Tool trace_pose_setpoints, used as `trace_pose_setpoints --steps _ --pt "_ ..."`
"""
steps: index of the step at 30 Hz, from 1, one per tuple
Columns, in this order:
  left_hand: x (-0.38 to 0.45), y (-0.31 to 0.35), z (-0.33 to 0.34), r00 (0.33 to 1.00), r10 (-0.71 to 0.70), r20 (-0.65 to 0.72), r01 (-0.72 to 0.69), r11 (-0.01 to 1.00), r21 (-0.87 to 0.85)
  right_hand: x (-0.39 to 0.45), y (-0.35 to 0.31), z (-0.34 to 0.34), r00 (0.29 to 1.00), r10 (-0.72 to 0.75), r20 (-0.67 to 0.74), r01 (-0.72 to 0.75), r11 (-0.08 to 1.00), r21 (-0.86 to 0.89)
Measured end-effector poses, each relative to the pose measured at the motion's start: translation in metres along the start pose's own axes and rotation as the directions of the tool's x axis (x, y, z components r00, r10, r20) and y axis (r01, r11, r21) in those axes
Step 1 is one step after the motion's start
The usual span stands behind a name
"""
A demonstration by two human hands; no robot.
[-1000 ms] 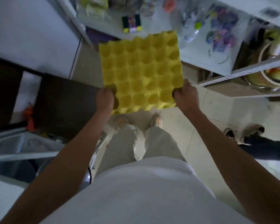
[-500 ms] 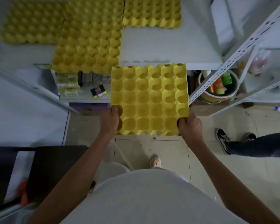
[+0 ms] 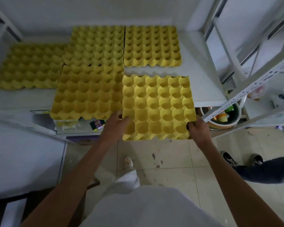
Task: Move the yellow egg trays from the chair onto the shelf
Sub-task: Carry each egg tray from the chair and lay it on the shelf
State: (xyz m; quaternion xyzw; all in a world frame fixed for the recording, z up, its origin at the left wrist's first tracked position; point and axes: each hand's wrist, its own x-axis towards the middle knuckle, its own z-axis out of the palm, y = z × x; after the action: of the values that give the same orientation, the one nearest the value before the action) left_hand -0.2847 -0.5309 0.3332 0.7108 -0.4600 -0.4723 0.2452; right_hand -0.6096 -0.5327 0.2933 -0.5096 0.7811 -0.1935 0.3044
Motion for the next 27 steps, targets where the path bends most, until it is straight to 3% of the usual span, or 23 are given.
trace_pose_setpoints --steps 3,6,9,11,13,16,27 --pt "0.027 0.019 -0.02 0.996 0.071 0.049 -0.065 0.992 -0.109 0.031 -0.02 0.003 0.999 0.031 -0.03 -0.032 0.999 -0.042" --pt "0.047 0.019 -0.035 0.975 0.206 0.085 -0.2 0.978 -0.065 0.053 -0.034 0.008 0.996 0.072 -0.056 -0.079 0.988 -0.134" --pt "0.072 0.011 -0.053 0.921 0.39 -0.011 -0.379 0.903 0.204 0.067 -0.047 0.01 0.986 0.109 -0.125 -0.14 0.95 -0.279" --pt "0.093 0.001 -0.067 0.852 0.521 -0.045 -0.435 0.754 0.493 0.072 -0.055 0.012 0.987 0.077 -0.143 -0.121 0.935 -0.333" --pt "0.109 -0.009 -0.073 0.87 0.493 -0.013 -0.338 0.616 0.711 0.077 -0.06 0.012 0.993 0.056 -0.108 -0.092 0.925 -0.369" --pt "0.121 -0.027 -0.063 0.894 0.447 0.009 -0.283 0.551 0.785 0.082 -0.061 0.009 0.997 0.06 -0.045 -0.072 0.923 -0.378" --pt "0.124 -0.03 -0.051 0.89 0.453 -0.047 -0.249 0.571 0.783 0.104 -0.051 0.005 0.995 -0.093 0.034 0.097 0.842 -0.531"
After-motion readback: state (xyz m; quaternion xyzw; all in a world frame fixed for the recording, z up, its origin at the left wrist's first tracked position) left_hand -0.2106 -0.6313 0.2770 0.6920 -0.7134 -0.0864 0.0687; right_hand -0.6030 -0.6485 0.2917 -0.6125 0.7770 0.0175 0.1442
